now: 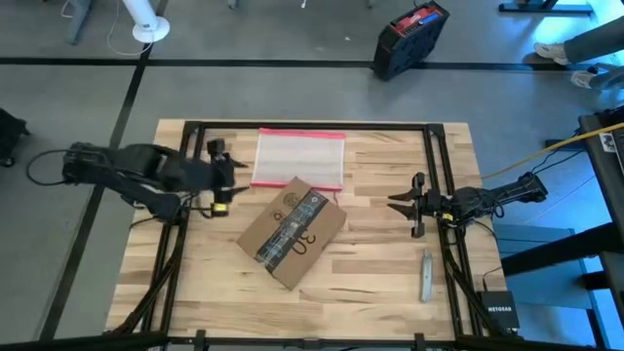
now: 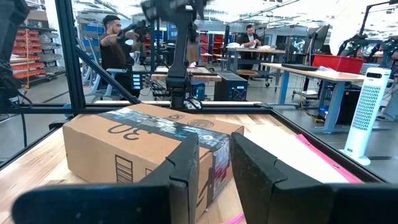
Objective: Unpack boxes
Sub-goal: Open the cardboard box using the gray cutter
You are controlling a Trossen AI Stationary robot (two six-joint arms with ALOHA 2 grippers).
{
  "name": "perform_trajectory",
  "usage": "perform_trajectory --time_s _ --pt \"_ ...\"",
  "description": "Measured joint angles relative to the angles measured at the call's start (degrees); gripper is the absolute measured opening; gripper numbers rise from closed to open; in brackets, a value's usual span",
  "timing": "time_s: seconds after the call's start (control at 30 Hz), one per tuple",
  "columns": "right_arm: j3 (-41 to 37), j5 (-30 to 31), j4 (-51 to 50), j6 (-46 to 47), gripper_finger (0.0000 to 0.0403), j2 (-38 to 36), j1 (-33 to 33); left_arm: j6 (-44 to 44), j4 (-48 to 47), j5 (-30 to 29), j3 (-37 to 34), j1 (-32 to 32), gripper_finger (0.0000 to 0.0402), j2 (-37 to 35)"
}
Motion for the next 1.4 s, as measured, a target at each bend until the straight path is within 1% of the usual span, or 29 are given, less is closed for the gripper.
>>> perform_trajectory --time_s 0.1,0.17,0.23,0.3,0.37,0.47,0.57,0.67,0.73,0.77,0.83,0.9,1.0,1.07,1.13,1.23,1.4 --pt "-0.02 -0.01 0.0 0.0 0.0083 0.01 0.0 -4.87 0.19 0.28 -6.23 -0.35 0.0235 -0.41" --pt "-0.01 0.0 0.0 0.0 0.0083 0.0 0.0 -7.06 2.33 0.76 -11.33 -0.76 0.0235 -1.41" --pt "0.0 -0.01 0.0 0.0 0.0083 -0.01 0.0 -8.66 6.81 1.5 -16.89 -1.3 0.0235 -2.67" --pt "-0.02 -0.02 0.0 0.0 0.0083 0.01 0.0 -9.14 14.12 2.38 -22.71 -1.99 0.0235 -4.28" --pt "0.0 -0.02 0.0 0.0 0.0083 0.01 0.0 -8.03 24.34 3.38 -28.65 -2.67 0.0235 -6.1" --pt "-0.01 -0.02 0.0 0.0 0.0083 0.0 0.0 -4.65 45.13 3.96 -38.22 -3.35 0.0235 -8.01" --pt "-0.02 0.0 0.02 0.0 0.0083 -0.01 0.0 0.39 69.51 5.78 -47.62 -2.99 0.0235 -7.93" --pt "-0.02 -0.02 0.0 0.0 0.0083 0.01 0.0 4.62 95.36 8.14 -55.06 -1.14 0.0235 -5.61" --pt "-0.02 -0.01 0.0 0.0 0.0083 0.0 0.0 6.91 110.6 10.47 -57.74 0.55 0.0235 -3.32" --pt "-0.01 -0.01 0.0 0.0 0.0083 -0.01 0.0 7.67 116.68 11.86 -58.18 1.4 0.0235 -2.25" --pt "-0.02 -0.02 0.0 0.0 0.0083 -0.01 0.0 9.38 125.52 15.62 -57.64 3.08 0.0235 -0.33" --pt "0.0 -0.02 0.0 0.0 0.0083 -0.01 0.0 10.56 130.85 19.94 -55.46 4.41 0.0235 1.17" --pt "0.0 -0.01 0.0 0.0 0.0083 0.01 0.0 11.98 132.91 24.6 -50.08 5.51 0.0235 2.21" --pt "-0.01 0.0 0.0 0.0 0.0083 -0.01 0.0 13.17 131.24 26.63 -45.71 5.8 0.0235 2.73" --pt "-0.02 -0.02 0.0 0.0 0.0083 -0.01 0.0 14.56 127.32 27.64 -41.24 5.81 0.0235 3.0" --pt "0.0 -0.02 0.0 0.0 0.0083 0.01 0.0 17.31 117.05 27.69 -33.77 5.8 0.0235 3.03" --pt "-0.01 -0.02 0.0 0.0 0.0083 0.01 0.0 19.81 95.3 27.17 -21.23 6.57 0.0235 3.29"
